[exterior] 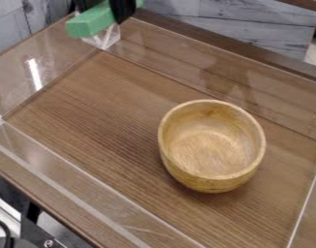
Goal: Remove the green block from inside the brown bowl and put it on the table
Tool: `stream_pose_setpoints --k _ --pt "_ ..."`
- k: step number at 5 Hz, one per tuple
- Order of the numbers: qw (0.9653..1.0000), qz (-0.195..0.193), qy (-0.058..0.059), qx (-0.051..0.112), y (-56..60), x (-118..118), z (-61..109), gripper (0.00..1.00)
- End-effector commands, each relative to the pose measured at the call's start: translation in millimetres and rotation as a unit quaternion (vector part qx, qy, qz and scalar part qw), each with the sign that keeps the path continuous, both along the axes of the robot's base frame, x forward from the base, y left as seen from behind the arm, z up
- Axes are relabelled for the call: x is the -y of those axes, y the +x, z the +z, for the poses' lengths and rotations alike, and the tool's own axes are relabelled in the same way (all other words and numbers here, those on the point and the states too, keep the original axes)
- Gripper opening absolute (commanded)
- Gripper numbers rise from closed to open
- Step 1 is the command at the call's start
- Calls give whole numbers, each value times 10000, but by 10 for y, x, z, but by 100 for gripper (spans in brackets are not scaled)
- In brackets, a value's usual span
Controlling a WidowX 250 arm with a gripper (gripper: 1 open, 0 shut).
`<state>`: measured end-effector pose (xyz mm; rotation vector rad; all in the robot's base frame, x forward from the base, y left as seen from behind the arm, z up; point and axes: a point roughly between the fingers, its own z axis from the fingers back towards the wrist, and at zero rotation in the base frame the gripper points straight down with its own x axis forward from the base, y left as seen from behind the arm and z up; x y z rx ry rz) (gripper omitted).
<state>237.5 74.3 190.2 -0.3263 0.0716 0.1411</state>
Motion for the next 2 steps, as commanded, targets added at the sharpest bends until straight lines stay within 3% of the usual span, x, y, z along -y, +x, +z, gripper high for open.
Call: stream_pose_setpoints --k 1,2 --pt "9992 -141 122 350 -52 -96 -34 0" --pt "9987 -295 148 391 -85 -133 -275 0"
